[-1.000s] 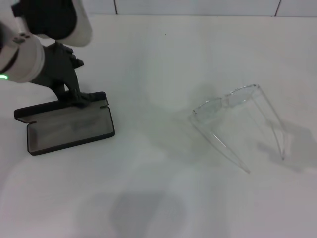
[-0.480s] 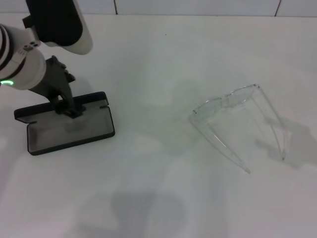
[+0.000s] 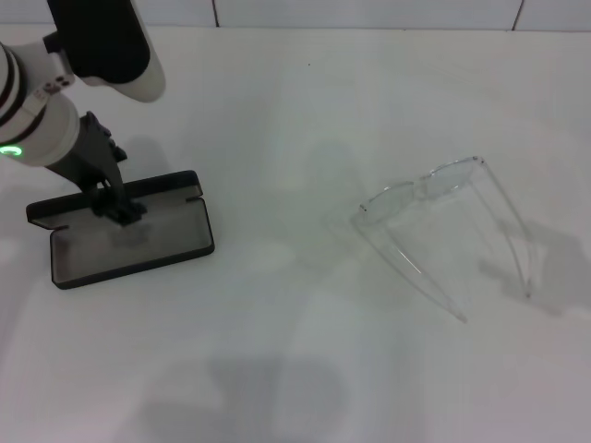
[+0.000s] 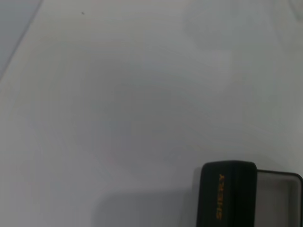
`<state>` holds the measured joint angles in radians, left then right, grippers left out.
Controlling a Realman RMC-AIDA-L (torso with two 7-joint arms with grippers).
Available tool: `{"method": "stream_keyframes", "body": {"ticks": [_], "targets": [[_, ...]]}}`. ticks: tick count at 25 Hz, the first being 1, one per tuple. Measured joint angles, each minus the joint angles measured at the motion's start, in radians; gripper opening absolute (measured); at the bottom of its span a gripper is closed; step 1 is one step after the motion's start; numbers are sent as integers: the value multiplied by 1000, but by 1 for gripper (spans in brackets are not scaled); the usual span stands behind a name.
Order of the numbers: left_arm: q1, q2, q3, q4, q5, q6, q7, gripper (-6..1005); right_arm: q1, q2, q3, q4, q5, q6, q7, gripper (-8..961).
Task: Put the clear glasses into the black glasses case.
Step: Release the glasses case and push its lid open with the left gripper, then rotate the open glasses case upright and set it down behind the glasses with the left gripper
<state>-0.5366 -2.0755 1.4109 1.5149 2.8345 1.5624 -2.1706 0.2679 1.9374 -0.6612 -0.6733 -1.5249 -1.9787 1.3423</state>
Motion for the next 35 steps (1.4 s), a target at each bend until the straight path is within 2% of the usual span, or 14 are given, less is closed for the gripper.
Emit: {"method": "stream_keyframes", "body": {"ticks": [4, 15, 20, 23, 27, 30, 31, 35], "targets": [[-7, 0, 0, -26, 1, 11, 4, 722, -1, 0, 0, 0, 0, 0, -1, 691], [-14, -7, -25, -19, 0, 37, 2, 549, -11, 8, -1, 0, 0, -8, -2, 691], [-7, -8, -25, 7, -2, 37, 6, 307, -20, 11, 0, 0, 0, -10, -2, 691], [-4, -9, -23, 32, -4, 38, 8, 215, -23, 12, 0, 0, 0, -11, -2, 691], [-4, -12, -16, 80, -11, 32, 13, 214, -30, 12, 0, 0, 0, -11, -2, 691], [-12, -13, 7, 105, -15, 9, 14, 213, -37, 12, 0, 0, 0, -12, -2, 691], [-32, -14, 73, 126, -21, -45, 14, 212, -39, 12, 0, 0, 0, -12, -2, 691], [-77, -14, 181, 101, -19, -155, 10, 211, -47, 16, -6, 6, 0, -15, -9, 691]]}}
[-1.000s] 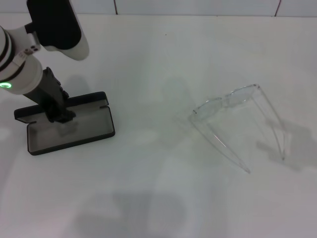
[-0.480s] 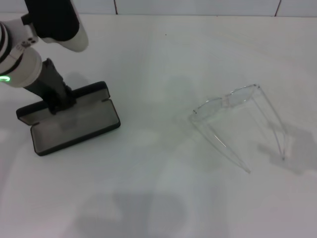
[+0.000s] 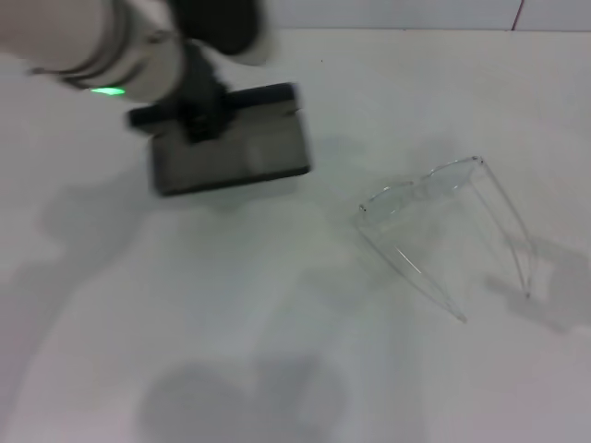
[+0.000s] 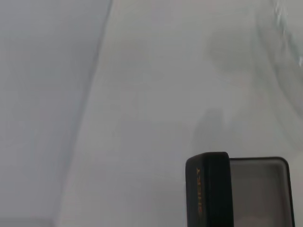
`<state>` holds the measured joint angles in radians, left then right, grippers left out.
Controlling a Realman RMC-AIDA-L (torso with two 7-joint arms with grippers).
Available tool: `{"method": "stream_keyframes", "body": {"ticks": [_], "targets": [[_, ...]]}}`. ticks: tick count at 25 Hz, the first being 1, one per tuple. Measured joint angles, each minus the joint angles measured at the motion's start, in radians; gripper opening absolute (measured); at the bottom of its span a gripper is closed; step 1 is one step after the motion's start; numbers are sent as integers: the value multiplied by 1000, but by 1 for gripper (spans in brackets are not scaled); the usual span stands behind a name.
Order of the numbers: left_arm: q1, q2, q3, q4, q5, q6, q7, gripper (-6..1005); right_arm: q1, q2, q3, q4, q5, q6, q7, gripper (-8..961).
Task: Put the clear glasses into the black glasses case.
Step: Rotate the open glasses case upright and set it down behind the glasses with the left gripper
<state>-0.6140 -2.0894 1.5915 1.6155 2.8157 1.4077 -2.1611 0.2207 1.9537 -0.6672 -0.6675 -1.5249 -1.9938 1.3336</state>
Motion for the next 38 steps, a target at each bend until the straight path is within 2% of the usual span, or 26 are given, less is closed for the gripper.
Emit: {"method": "stream_keyframes", "body": {"ticks": [4, 8, 15, 25, 38], "targets": [[-100, -4, 100, -123, 2, -115, -7, 210, -4, 4, -7, 40, -3, -12, -33, 691], [-196, -10, 152, -259, -11, -198, -22, 208, -10, 6, -7, 73, -9, -26, -56, 691], [-269, -12, 172, -393, -51, -338, -40, 206, -23, 11, -6, 98, -15, -37, -80, 690], [-291, -12, 181, -497, -57, -458, -67, 204, -16, 14, -6, 100, -15, -37, -82, 690], [-308, -14, 258, -571, -55, -555, -127, 203, -10, 17, -6, 100, -15, -28, -82, 690]]}}
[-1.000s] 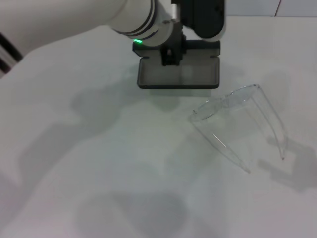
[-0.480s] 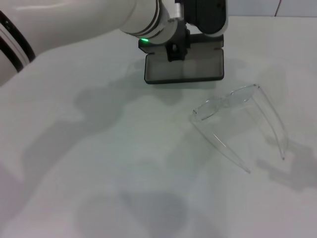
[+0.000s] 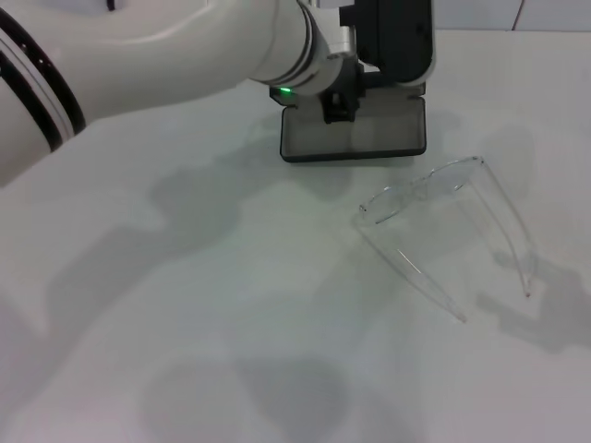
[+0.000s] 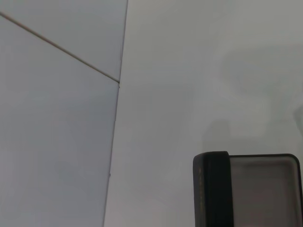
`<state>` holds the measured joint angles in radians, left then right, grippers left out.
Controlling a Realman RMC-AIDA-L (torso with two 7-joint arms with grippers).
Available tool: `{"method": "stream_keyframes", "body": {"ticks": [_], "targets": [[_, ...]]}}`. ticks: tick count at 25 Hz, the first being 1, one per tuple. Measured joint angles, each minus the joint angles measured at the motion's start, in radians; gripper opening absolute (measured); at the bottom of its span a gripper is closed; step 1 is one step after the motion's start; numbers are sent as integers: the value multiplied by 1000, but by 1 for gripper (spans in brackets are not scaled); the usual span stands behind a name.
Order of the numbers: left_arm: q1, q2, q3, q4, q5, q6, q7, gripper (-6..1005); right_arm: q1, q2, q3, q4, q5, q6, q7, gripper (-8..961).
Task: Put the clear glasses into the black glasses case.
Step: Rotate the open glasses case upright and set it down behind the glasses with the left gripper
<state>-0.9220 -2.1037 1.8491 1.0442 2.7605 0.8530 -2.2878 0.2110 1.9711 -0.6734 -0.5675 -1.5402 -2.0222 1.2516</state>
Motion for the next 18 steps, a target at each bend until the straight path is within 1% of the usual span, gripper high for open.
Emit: {"method": "stream_keyframes", "body": {"ticks": [8, 18], "targets": [[-24, -3, 76, -74, 7, -40, -31, 202, 1, 2, 0, 0, 0, 0, 0, 690], [-26, -4, 108, -76, 0, -33, -75, 201, 0, 2, 0, 0, 0, 0, 0, 689]]}}
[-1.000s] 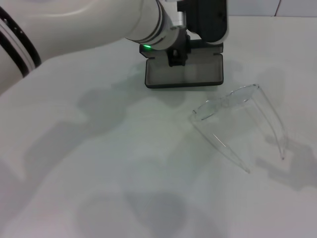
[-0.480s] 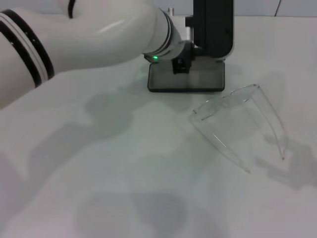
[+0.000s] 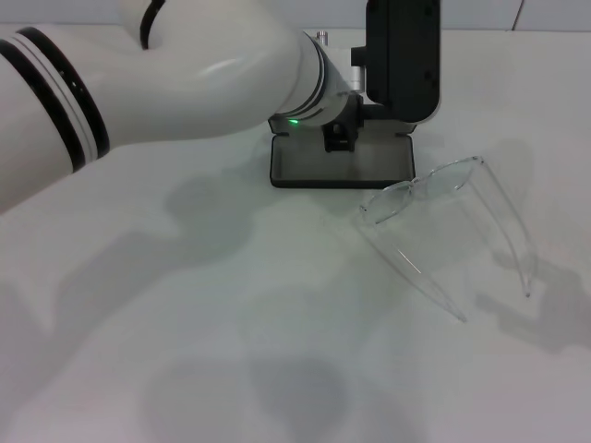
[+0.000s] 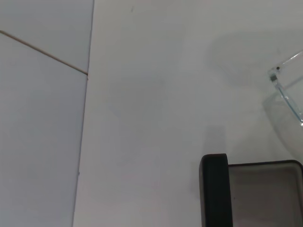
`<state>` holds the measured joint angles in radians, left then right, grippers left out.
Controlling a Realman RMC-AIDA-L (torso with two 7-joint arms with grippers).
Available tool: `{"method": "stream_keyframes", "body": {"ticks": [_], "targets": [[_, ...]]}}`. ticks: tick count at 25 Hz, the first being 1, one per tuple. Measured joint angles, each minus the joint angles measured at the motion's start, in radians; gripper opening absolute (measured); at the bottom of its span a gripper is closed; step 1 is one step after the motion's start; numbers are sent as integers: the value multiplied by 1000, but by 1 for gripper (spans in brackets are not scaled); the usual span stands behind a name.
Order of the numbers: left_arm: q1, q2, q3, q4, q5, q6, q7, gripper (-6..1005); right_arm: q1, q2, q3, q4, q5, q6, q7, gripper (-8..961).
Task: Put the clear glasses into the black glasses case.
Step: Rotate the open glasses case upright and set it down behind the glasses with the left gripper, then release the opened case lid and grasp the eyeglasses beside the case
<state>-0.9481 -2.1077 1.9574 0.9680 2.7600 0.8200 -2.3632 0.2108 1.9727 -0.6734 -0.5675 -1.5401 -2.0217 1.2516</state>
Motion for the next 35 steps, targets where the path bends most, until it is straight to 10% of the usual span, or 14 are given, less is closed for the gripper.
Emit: {"method": "stream_keyframes", "body": {"ticks": [35], "targets": [[62, 8, 9, 260, 0, 128, -77, 419, -11, -9, 9, 0, 0, -5, -5, 689]]}}
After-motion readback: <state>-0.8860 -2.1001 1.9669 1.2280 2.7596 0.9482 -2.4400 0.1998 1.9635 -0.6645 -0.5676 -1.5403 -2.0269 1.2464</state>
